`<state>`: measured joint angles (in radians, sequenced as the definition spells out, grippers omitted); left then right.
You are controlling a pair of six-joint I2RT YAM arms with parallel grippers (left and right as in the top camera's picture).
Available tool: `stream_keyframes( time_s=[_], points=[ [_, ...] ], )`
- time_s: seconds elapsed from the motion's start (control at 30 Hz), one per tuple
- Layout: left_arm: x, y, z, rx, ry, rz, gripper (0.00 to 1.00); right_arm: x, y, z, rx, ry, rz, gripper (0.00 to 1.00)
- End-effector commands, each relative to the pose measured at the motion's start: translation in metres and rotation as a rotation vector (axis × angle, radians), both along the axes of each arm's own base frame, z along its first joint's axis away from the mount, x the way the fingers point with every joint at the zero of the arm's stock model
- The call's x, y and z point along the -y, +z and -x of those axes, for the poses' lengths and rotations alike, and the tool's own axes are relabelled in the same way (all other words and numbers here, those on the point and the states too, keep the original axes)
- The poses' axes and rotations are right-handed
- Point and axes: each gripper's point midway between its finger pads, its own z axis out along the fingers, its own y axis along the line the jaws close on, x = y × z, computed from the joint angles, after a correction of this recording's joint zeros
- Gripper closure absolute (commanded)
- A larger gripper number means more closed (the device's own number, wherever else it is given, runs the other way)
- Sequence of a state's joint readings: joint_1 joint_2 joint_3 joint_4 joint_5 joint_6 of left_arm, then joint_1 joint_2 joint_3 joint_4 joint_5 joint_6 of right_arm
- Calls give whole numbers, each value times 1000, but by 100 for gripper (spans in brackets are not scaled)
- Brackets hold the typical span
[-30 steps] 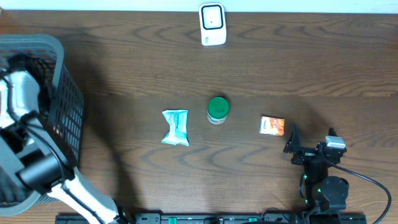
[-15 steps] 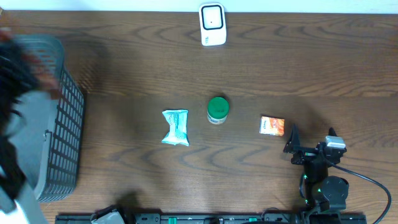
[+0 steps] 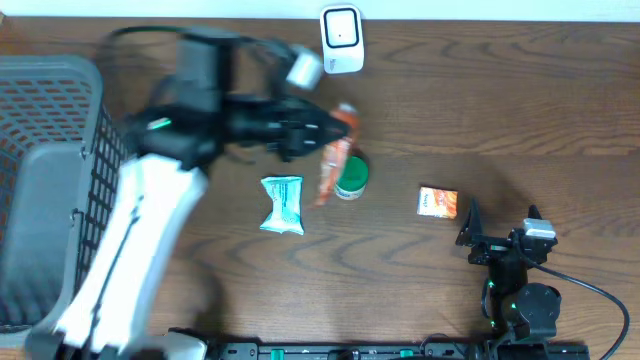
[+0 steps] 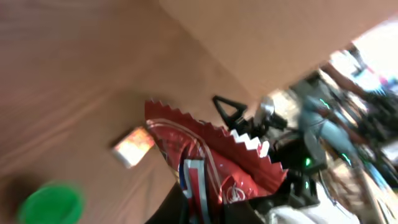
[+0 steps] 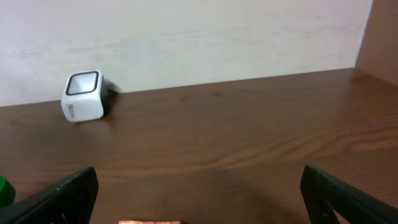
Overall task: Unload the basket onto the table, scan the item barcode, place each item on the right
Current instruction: 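Carry the candy bar below the Kleenex pack and release it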
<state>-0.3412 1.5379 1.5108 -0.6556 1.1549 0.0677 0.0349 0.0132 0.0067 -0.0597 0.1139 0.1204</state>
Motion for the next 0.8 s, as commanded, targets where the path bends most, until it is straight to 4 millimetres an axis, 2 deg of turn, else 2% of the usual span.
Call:
stream_keyframes(
  time_s=[0.0,0.07,0.2,0.23,0.3,0.43,0.6,0.63,0.7,0.77],
  points=[
    [40,-10,27,54,-294,158,93,1,-1,0,-4,-5,14,1],
    [61,-34,27,57,-374,188,93,1,-1,0,-4,-5,14,1],
    [89,-84,20,16,-438,186,93,1,-1,0,-4,-5,14,1],
    [99,-101,22,5,-495,233,93,1,-1,0,-4,-5,14,1],
    [106,-117,23,-12,-547,288,93,1,-1,0,-4,-5,14,1],
    [119,-167,24,-94,-563,263,93,1,-1,0,-4,-5,14,1],
    [125,-197,26,-135,-570,249,93,1,-1,0,-4,-5,14,1],
    [126,-199,25,-135,-570,249,88,1,-1,0,-4,-5,13,1],
    [126,-200,23,-125,-569,253,18,1,-1,0,-4,-5,14,1],
    [126,-193,15,-140,-553,250,17,1,-1,0,-4,-5,14,1]
  ],
)
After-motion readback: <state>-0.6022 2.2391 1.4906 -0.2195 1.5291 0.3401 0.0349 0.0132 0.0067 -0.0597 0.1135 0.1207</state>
